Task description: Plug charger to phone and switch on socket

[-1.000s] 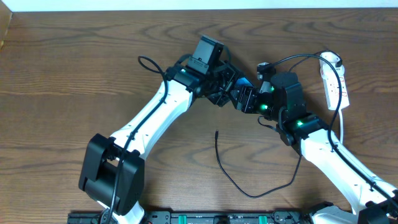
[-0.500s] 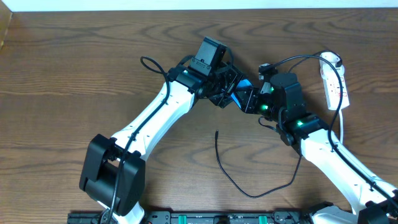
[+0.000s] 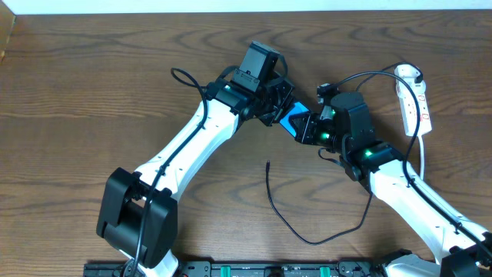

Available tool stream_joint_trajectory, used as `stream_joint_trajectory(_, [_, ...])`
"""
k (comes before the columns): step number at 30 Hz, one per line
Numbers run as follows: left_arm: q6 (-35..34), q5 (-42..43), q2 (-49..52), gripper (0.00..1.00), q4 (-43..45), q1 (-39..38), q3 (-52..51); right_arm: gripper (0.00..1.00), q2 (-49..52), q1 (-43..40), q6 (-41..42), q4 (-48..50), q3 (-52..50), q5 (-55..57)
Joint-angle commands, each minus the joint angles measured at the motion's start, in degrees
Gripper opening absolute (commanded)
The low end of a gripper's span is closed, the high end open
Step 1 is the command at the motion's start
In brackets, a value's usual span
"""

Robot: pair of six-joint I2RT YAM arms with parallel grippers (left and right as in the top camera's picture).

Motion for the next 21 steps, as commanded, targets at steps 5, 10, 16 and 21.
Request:
stream_joint_trajectory(5, [1.57, 0.76, -1.09, 0.39, -0.63, 0.76, 0.35, 0.01, -0.46, -0.98, -0.48, 1.6, 1.22, 0.13])
stream_joint_trajectory(10, [3.32, 2.62, -3.04, 0.44, -0.63, 3.1, 0.35, 0.01, -0.46, -2.71, -0.17, 1.62, 1.22, 0.46])
stream_joint_trajectory(16, [3.78, 2.64, -7.39, 0.45, -0.02, 6.64, 0.35, 0.01, -0.46, -6.69, 13.75, 1.66, 1.22, 0.39])
stream_joint_trajectory(21, [3.76, 2.64, -10.38, 0.45, 0.0, 9.57, 0.35, 0.01, -0.46, -9.57, 33.48, 3.1, 1.22, -2.56])
